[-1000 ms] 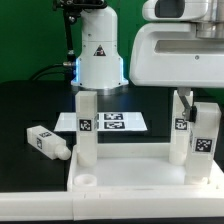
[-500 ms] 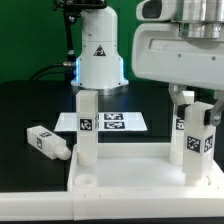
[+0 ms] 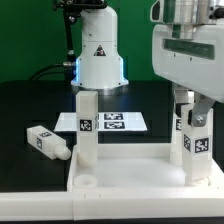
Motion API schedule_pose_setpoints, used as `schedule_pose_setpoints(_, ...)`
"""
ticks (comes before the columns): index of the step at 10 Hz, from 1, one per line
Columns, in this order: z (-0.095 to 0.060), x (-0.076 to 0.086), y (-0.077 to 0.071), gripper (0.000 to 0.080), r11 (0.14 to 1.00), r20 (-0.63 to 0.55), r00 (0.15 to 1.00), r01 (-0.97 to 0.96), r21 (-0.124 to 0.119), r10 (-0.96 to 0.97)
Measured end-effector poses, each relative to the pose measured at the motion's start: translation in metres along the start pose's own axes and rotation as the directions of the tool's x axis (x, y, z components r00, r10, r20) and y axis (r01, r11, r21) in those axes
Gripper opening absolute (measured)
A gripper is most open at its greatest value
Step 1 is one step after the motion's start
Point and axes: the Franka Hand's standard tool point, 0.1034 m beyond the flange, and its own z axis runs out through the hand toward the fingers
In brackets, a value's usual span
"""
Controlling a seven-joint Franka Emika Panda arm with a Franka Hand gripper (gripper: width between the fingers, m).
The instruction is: Assemble desk
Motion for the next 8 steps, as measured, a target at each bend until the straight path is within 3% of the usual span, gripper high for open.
schedule_pose_setpoints(1,0.0,0.0,0.001,0.0289,0.997,0.0,0.997,-0.078,-0.005,0.078)
schedule_pose_setpoints(2,0.0,-0.007,0.004,0.0289,0.97,0.007,0.97,-0.242,0.021,0.242)
schedule_pose_setpoints(3,-0.002,-0.025,0.006,0.0291,0.916,0.038,0.919,-0.394,0.078,0.393)
schedule_pose_setpoints(4,-0.003,-0.036,0.007,0.0291,0.919,0.076,0.926,-0.377,0.115,0.37)
schedule_pose_setpoints(7,-0.003,-0.038,0.007,0.0291,0.921,0.104,0.926,-0.373,0.114,0.362)
schedule_pose_setpoints(8,-0.004,-0.032,0.007,0.038,0.982,0.075,0.987,-0.149,0.116,0.141)
